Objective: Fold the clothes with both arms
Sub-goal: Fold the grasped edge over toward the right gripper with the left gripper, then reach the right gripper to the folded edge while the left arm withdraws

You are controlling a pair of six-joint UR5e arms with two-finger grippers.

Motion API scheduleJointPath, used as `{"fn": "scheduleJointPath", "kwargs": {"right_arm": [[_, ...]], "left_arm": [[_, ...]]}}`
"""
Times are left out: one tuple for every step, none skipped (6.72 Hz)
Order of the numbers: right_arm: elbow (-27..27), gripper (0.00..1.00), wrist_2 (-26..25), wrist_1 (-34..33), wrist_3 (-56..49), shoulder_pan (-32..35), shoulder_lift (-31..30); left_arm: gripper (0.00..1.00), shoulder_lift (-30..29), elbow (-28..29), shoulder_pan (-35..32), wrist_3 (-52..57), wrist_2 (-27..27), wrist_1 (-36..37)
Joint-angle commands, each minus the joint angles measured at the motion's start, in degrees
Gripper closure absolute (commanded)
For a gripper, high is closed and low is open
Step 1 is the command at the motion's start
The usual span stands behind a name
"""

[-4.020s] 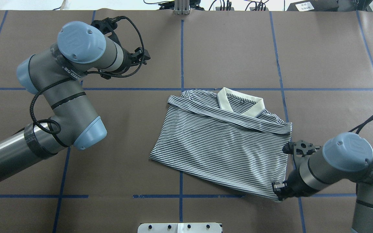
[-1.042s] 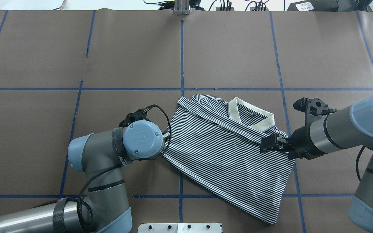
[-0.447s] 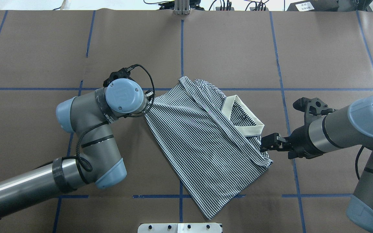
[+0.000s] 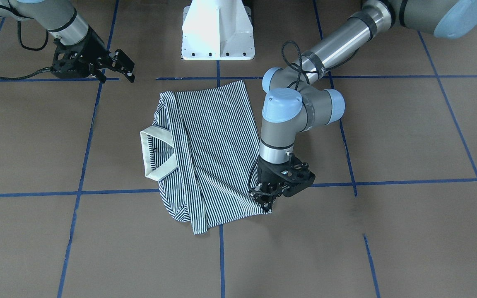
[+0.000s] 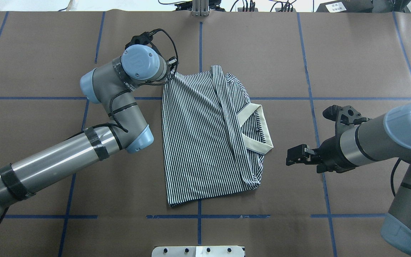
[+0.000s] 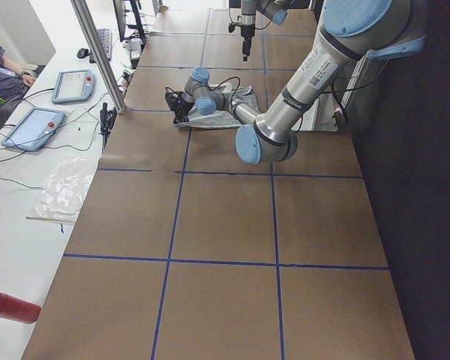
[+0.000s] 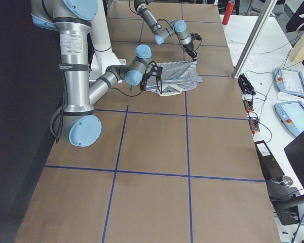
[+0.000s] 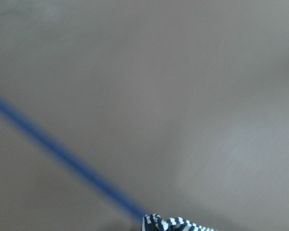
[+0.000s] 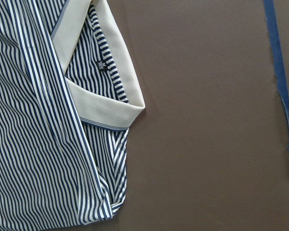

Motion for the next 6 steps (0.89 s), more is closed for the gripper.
{"fn": "scheduleJointPath", "kwargs": {"right_arm": [[-0.6,0.00,-0.1,0.0,0.3,0.3,2.6],[-0.9,0.00,-0.1,-0.1,0.3,0.3,3.3],[-1.4,0.00,-0.4,-0.4,0.3,0.3,4.4],[-3.7,0.00,-2.2,-0.8,0.2,0.3,7.0],[-8.1,0.00,-3.4,-1.0,-0.4,0.1,10.6],[-12.5,0.00,-4.8,-1.1,-1.5,-0.4,13.6]], "left_arm": [[0.01,-2.1,6.8,-0.7,8.4,3.8,-7.9],[0.00,-2.1,8.3,-0.7,10.1,4.0,-11.9],[0.00,-2.1,8.4,-0.8,11.7,4.0,-12.4],[0.00,-2.1,7.6,-1.9,16.6,2.8,-10.2],[0.00,-1.8,3.8,-2.3,19.1,-2.2,-3.3],[0.00,2.2,-5.5,-2.4,20.0,-5.2,3.0]]}}
